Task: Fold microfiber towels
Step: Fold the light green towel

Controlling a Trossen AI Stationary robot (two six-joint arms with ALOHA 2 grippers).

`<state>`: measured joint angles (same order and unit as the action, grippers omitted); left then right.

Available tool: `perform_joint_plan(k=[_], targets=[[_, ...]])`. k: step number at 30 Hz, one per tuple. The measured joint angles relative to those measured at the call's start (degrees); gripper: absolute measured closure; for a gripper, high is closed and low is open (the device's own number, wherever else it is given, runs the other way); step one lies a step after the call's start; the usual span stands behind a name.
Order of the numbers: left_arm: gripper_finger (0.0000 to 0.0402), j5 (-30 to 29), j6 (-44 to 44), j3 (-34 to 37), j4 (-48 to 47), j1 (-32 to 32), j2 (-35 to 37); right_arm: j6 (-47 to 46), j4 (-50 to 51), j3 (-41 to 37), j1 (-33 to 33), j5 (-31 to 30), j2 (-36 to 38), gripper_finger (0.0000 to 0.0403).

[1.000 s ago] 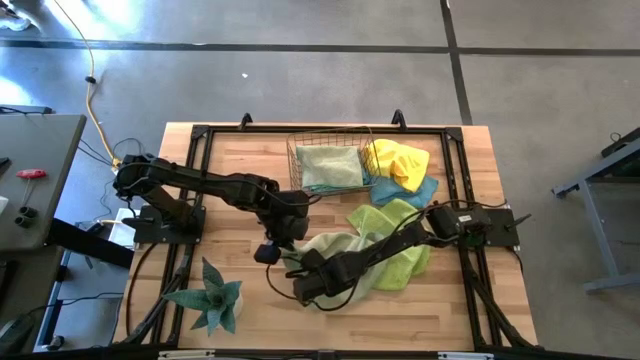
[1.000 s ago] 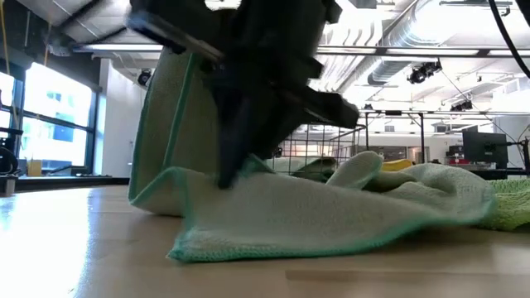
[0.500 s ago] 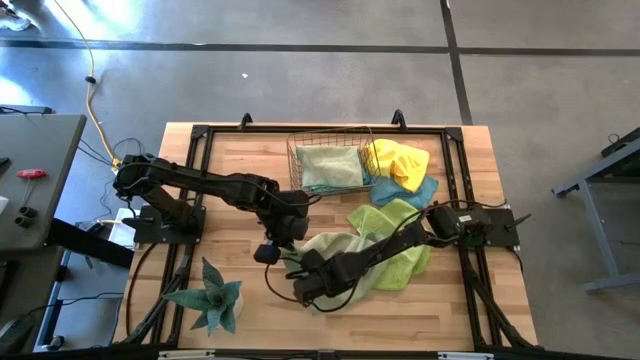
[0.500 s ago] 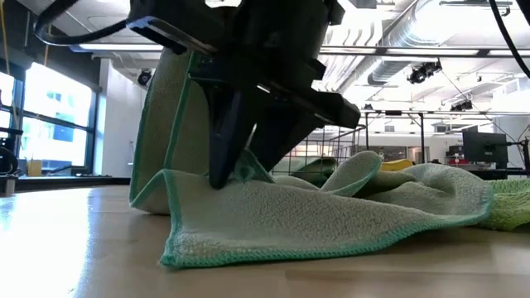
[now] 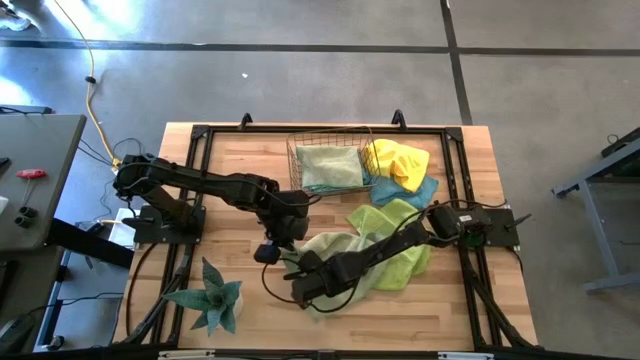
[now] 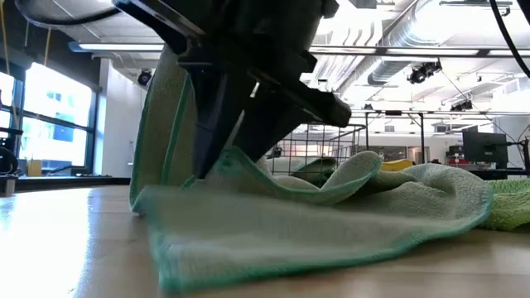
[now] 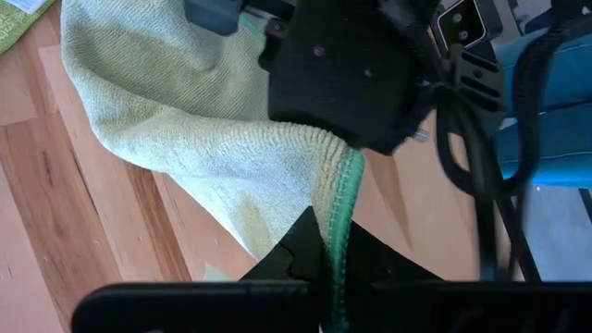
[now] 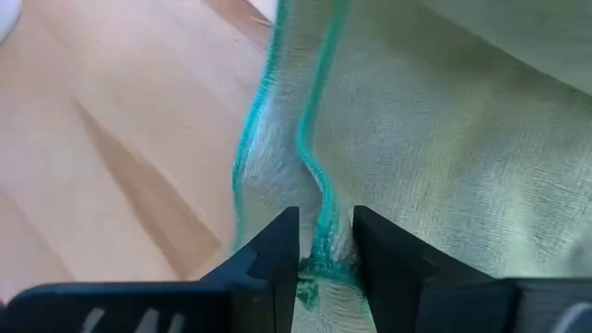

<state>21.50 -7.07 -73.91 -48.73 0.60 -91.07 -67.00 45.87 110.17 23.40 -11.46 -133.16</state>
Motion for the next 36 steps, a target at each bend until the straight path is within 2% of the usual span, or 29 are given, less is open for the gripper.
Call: perform_joint_plan(k=[6,17,20,23,25,29,33,36], targets=[[0.0401,0.0,0.4,0.0,0.0,0.0,0.0,-1.4,4.4,0.0,0.0,-1.2,0.0,0.0308],[0.0401,0.0,0.4,0.0,0.0,0.0,0.0,0.7,1.9,0.0,0.0,0.2,-0.3,0.0309],[0.0401,0.0,0.4,0.0,0.0,0.0,0.0,1.4,2.1,0.0,0.0,0.2,-0.3,0.0327],[0.0401,0.0,0.4,0.0,-0.4,0.0,0.0,1.4,3.1,0.0,0.0,-0.2,-0.3,0.0377],[0.0401,0.0,0.4,0.0,-0.9,0.0,0.0,1.5,4.1,0.0,0.0,-0.9,-0.3,0.0395],[0.0401,0.0,0.4,0.0,-2.1,0.0,0.0,1.6,7.5,0.0,0.0,0.8,0.1,0.0397],[0.0401,-0.3,0.5,0.0,-4.3,0.0,0.2,2.9,11.6,0.0,0.7,1.1,3.8,0.0399],[0.0401,-5.0,0.8,-0.9,-7.9,-0.2,0.8,3.0,15.5,0.0,1.2,-0.5,7.3,0.0401]])
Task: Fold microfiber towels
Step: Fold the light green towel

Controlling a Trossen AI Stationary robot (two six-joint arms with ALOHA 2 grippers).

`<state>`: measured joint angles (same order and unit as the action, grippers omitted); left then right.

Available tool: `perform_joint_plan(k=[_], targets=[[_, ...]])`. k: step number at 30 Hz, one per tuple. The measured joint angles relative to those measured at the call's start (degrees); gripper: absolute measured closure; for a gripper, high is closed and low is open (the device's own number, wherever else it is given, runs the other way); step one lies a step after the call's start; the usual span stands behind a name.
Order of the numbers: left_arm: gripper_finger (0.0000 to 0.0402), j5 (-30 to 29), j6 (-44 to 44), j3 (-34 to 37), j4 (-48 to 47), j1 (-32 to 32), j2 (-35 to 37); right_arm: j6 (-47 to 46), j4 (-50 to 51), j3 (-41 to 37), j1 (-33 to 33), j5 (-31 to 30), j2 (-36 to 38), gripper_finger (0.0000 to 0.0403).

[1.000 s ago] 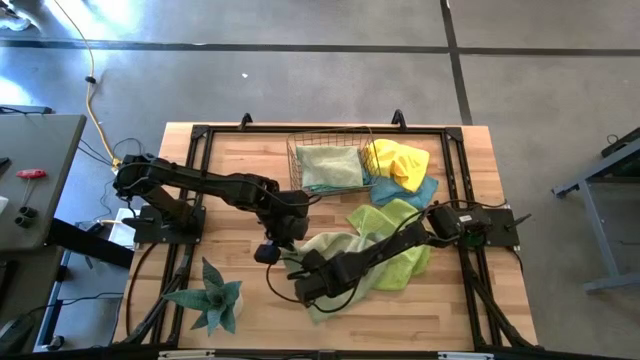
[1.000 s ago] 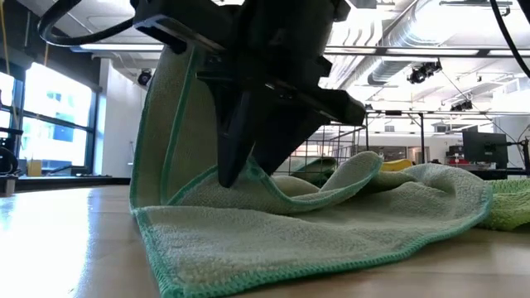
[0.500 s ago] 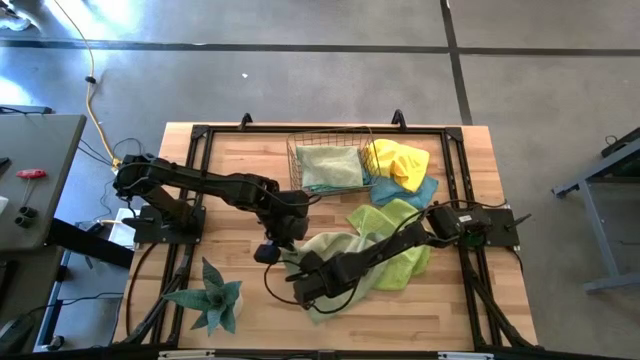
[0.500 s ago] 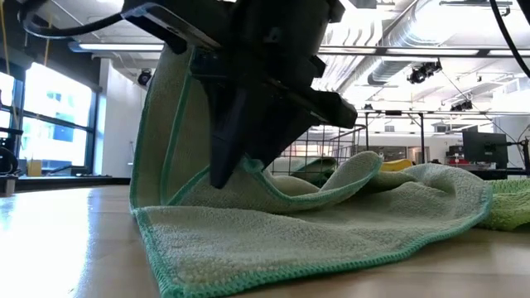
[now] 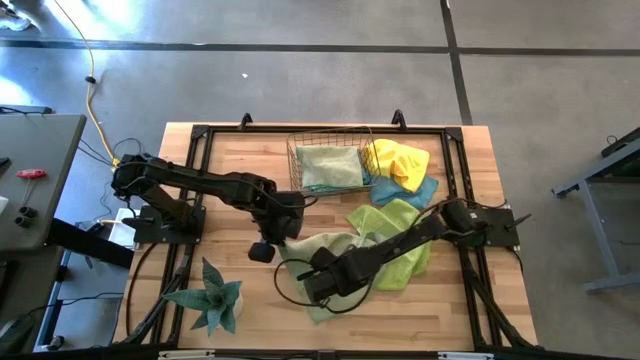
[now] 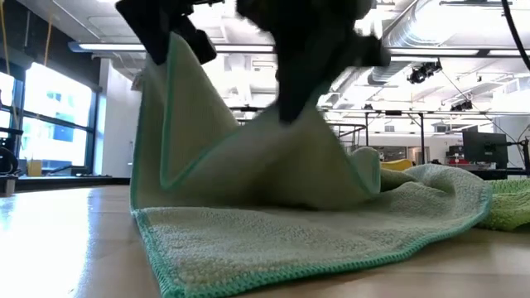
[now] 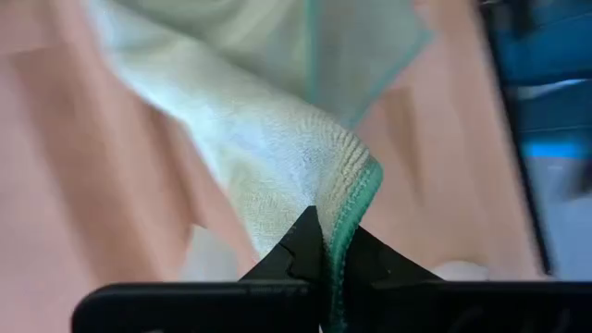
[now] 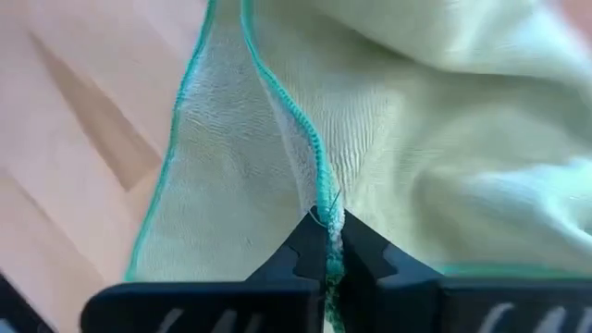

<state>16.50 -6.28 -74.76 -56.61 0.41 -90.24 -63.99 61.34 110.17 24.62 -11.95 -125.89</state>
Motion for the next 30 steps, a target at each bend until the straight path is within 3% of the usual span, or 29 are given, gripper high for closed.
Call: perform_joint_plan(k=[6,11,19,26,30], targets=[[0.0401,-14.4,1.1,-5.0,-7.5,-2.1,0.7,1.5,3.7,0.1,0.2,-2.1,5.9,0.0402],[0.0401,-18.3,2.1,-12.0,-10.3,-4.6,2.1,5.1,6.2,0.0,-0.2,-2.5,8.8,0.0402],[0.0401,-23.3,7.2,-21.2,-16.9,-7.5,3.3,7.5,12.9,0.0,-0.2,-9.9,16.9,0.0403],[0.0401,-34.6,7.6,-25.6,-18.9,-9.5,3.3,10.6,15.7,0.0,-0.3,-17.6,21.9,0.0403],[0.0401,-37.6,7.6,-28.0,-19.1,-9.6,3.3,13.4,15.6,0.0,-0.6,-20.3,23.4,0.0403]])
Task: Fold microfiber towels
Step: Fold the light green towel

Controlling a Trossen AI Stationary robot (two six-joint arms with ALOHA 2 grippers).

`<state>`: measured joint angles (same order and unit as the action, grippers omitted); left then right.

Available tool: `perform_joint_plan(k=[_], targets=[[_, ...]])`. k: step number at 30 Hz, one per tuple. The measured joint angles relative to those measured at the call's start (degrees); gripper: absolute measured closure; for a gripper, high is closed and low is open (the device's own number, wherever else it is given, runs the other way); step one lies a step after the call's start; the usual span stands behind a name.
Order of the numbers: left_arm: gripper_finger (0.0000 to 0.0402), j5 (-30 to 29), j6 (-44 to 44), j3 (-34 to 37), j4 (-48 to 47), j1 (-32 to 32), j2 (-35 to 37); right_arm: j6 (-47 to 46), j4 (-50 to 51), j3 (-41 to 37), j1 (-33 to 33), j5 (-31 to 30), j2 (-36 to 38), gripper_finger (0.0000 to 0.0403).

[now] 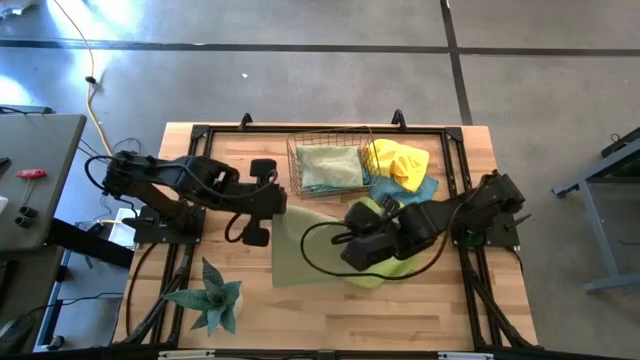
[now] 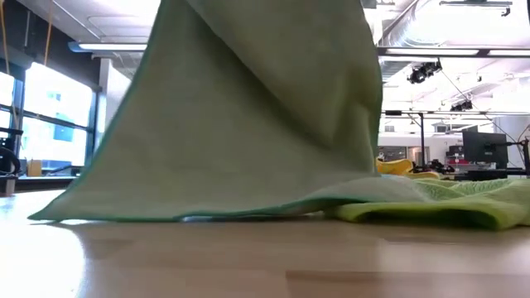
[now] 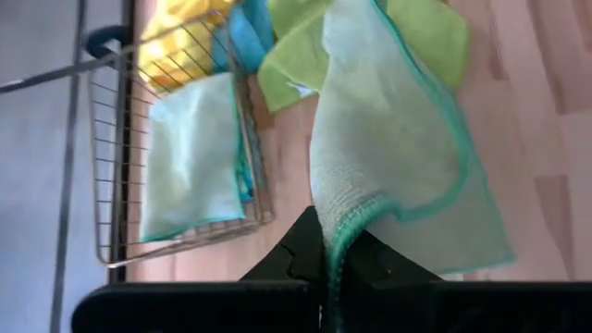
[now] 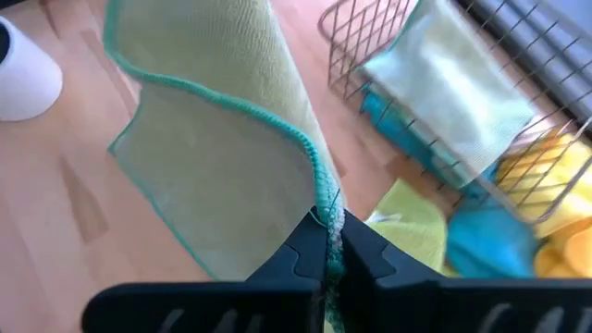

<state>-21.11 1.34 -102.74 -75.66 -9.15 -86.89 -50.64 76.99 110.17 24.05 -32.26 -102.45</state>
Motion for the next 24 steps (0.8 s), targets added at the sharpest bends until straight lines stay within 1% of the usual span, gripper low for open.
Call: perform_joint_plan(k=[3,7,15,18,21,24], targets=[[0.0401,-1.8,0.0,-1.5,-0.6,0.0,-0.1,2.3,0.2,0.0,-0.4,-1.8,0.8,0.0403],[0.0401,-6.2,-1.8,-4.0,-4.3,0.0,0.0,5.7,0.6,0.0,-1.4,-4.1,2.0,0.0403],[0.0401,-14.1,-1.9,-6.0,-9.3,0.0,0.0,8.1,0.2,0.0,-4.3,-10.6,6.1,0.0403],[0.0401,-17.6,-3.5,-6.7,-9.2,-0.2,0.0,12.0,-2.5,0.0,-5.5,-12.4,7.4,0.0403],[0.0401,-20.9,-5.4,-8.3,-9.2,-0.3,0.0,16.7,-6.8,0.0,-6.9,-12.7,8.4,0.0403],[0.0401,-22.5,-5.6,-10.6,-9.2,-0.3,0.0,21.9,-10.6,0.0,-8.7,-13.1,9.0,0.0403]])
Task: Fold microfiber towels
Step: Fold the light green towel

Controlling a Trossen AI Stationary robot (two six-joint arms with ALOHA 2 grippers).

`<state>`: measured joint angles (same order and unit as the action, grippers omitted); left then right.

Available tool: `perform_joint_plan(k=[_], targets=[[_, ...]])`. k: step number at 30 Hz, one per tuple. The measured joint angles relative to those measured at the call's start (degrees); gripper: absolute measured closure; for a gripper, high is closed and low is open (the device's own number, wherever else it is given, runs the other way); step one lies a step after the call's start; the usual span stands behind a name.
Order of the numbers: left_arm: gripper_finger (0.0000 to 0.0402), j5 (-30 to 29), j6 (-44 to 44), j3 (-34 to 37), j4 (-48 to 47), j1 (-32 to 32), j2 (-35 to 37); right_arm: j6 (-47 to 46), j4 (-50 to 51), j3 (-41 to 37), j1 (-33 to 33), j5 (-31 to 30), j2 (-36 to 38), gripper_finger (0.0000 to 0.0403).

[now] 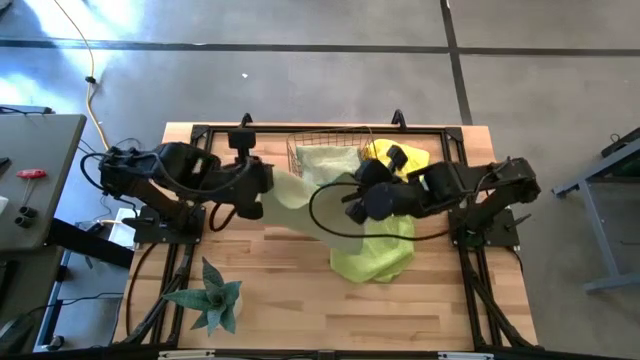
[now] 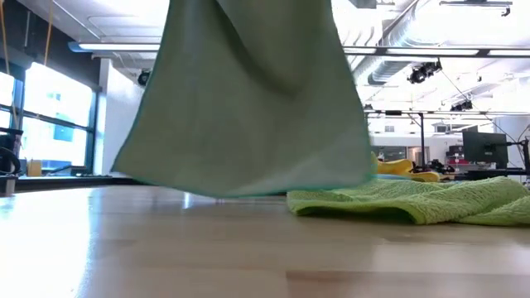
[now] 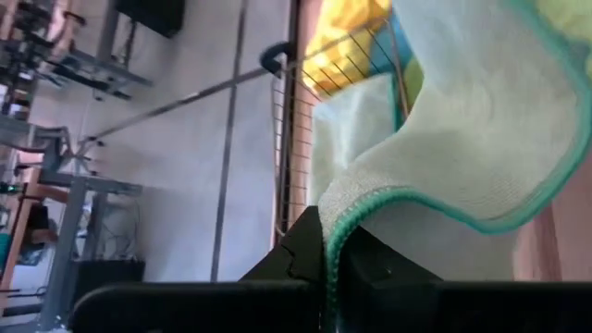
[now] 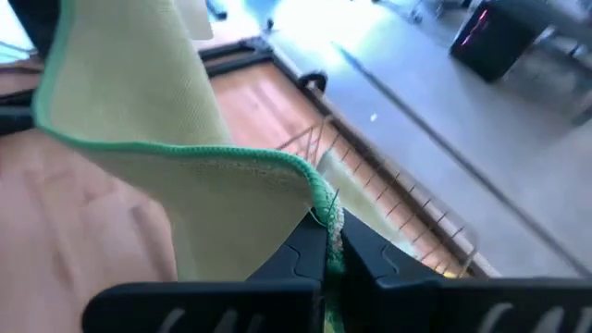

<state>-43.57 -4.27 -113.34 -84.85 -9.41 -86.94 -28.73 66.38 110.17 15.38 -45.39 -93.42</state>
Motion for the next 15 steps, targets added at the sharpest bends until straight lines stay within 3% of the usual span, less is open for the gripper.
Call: perform_joint_plan(k=[8,15], targets=[[0.0401,-3.5,-3.4,-2.5,-0.1,0.7,0.0,13.1,-6.0,0.0,-4.9,1.2,0.1,0.0403],[0.0401,8.0,4.5,-2.5,-3.1,1.1,0.0,8.5,-4.8,0.0,-5.6,11.6,0.2,0.0403]])
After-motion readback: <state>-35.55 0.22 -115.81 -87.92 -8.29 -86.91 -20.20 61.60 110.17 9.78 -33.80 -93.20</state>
